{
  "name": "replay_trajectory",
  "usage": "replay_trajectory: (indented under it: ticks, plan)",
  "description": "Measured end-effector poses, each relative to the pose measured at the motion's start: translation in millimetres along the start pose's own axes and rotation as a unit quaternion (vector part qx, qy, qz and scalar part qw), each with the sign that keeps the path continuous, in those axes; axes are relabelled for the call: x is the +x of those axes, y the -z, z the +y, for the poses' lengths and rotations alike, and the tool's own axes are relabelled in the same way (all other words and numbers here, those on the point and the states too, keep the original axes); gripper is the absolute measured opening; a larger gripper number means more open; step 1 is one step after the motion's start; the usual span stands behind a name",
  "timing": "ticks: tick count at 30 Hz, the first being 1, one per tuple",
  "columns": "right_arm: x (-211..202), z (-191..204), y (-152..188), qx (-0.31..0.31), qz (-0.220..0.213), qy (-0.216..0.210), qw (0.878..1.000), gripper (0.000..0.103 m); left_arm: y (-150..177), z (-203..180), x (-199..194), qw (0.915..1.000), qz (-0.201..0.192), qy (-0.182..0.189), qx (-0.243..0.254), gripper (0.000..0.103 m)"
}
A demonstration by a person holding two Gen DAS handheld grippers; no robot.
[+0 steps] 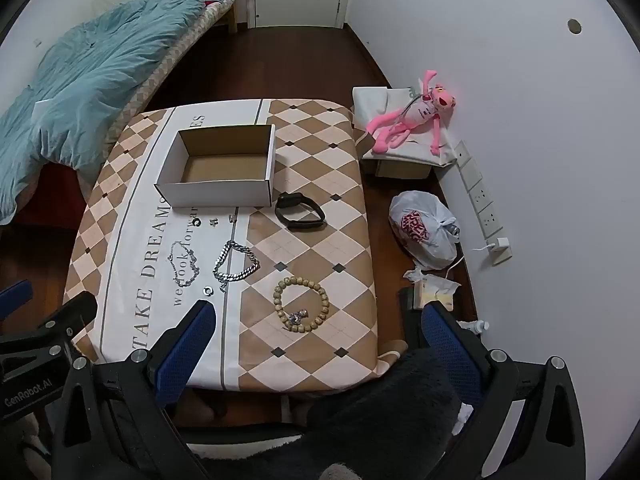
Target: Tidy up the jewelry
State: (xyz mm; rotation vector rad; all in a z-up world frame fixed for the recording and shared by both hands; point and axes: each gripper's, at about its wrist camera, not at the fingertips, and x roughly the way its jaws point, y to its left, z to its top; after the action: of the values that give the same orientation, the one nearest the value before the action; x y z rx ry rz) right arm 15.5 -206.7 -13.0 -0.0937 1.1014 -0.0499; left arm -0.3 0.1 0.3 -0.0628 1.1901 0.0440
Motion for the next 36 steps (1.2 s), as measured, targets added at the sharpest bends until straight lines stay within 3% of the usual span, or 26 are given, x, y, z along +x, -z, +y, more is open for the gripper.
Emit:
replay_trajectory:
  ticks: [36]
  plan:
    - [-1.7,-1.4,-3.8,-0.003,0.002,0.006,1.000,0.103,-5.3,-0.9,-5.7,1.0000,-0.003,0.004,0.000,0.103]
